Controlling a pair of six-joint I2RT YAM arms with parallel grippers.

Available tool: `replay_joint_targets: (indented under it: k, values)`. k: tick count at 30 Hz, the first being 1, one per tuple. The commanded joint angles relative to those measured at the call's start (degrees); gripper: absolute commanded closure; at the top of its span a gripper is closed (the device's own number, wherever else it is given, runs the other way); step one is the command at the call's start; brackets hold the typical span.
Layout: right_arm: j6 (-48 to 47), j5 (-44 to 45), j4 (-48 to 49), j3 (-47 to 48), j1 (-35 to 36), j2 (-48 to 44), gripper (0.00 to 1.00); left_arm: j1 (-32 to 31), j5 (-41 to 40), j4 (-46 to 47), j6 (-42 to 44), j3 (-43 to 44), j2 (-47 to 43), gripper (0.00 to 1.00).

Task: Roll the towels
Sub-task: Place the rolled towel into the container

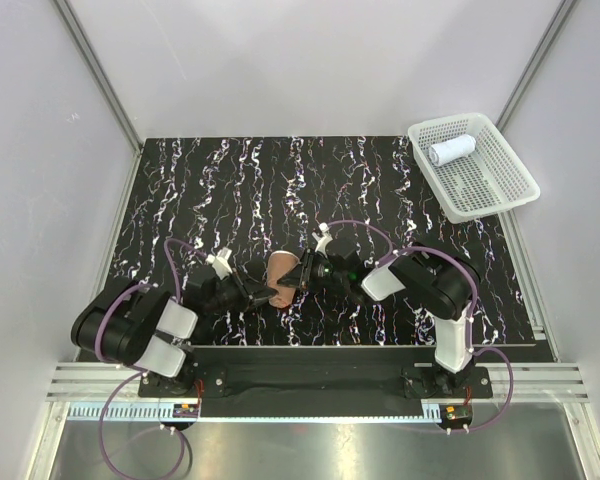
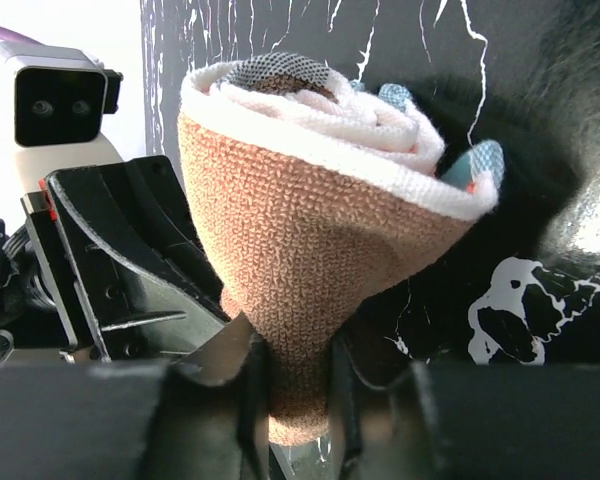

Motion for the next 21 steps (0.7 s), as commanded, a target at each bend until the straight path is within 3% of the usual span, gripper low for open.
replay_joint_targets:
  k: [1, 4, 5, 6, 9, 13, 21]
  values:
    - [-0.11, 2.84, 0.44, 1.35, 0.60, 0.21, 0.80, -0.16, 1.31, -11.49, 6.36, 1.12, -2.65, 0.78]
    - [-1.25, 3.45, -4.02, 2.66, 0.08, -2.60, 0.84, -0.25, -0.62, -24.76, 10.57, 4.28, -11.68, 0.60]
    - [-2.03, 3.45, -5.18, 3.28, -0.19, -3.48, 0.84, -0.33, -1.58, -29.23, 11.98, 5.60, -17.98, 0.50]
    - [-2.39, 3.37, -6.15, 3.46, -0.63, -4.35, 0.84, -0.42, -2.90, -38.68, 13.39, 6.83, -21.35, 0.43]
    - [-3.53, 2.75, -10.36, 4.95, -4.31, -9.88, 0.84, -0.60, -8.17, -54.43, 18.32, 12.28, -34.01, 0.25]
    - [-6.69, 1.17, -20.09, 8.72, -10.81, -16.48, 0.84, -0.69, -12.05, -67.32, 22.97, 18.79, -42.89, 0.18]
    - [-16.36, -1.29, -41.47, 27.44, -31.70, -22.82, 0.84, -0.77, -18.02, -86.73, 26.76, 31.95, -47.75, 0.16]
